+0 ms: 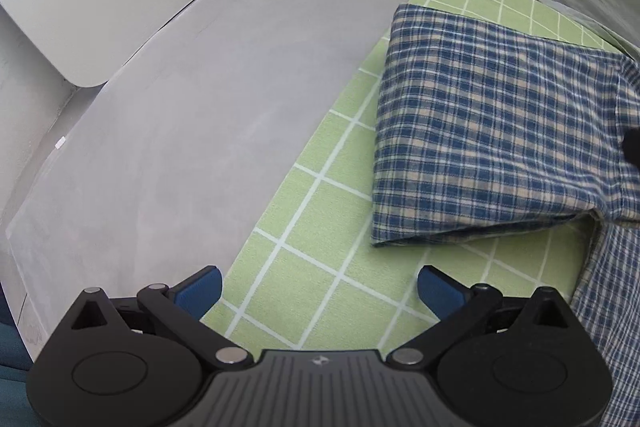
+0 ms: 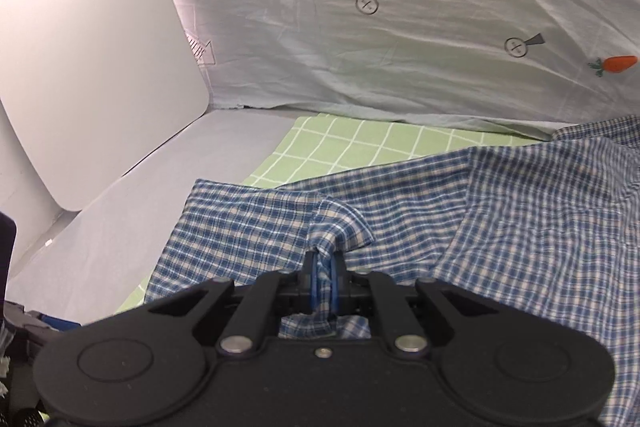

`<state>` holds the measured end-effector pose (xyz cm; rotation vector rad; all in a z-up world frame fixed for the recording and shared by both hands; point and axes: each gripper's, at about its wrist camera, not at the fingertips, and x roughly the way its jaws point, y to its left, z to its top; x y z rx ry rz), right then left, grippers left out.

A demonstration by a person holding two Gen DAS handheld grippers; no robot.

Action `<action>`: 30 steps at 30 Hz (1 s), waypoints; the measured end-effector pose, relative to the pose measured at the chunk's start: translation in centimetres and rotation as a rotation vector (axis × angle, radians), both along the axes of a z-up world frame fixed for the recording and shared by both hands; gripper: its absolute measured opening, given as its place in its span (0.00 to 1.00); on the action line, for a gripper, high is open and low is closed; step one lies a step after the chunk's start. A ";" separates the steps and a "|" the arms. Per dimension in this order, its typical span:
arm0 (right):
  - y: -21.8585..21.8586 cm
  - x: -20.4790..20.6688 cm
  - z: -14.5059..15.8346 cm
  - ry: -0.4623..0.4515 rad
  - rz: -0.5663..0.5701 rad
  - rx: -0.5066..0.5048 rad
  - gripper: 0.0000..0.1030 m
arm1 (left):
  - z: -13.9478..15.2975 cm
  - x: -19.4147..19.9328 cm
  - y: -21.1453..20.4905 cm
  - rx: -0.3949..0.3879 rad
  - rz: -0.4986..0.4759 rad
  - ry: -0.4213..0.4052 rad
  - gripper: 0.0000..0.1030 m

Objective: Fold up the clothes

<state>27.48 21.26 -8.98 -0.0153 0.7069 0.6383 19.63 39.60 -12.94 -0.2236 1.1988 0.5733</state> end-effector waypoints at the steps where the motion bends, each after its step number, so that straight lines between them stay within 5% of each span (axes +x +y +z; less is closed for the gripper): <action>1: -0.9 -0.1 0.3 -0.010 -0.020 0.001 0.06 | 0.3 -0.1 -0.8 0.002 -0.015 -0.005 1.00; 15: -15.4 -3.1 0.9 0.001 -0.313 0.012 0.06 | 3.5 -2.4 -13.0 0.058 -0.254 -0.054 1.00; 30: -28.4 -3.2 -1.6 0.015 -0.366 -0.007 0.06 | 2.6 -3.7 -25.8 0.025 -0.259 -0.044 1.00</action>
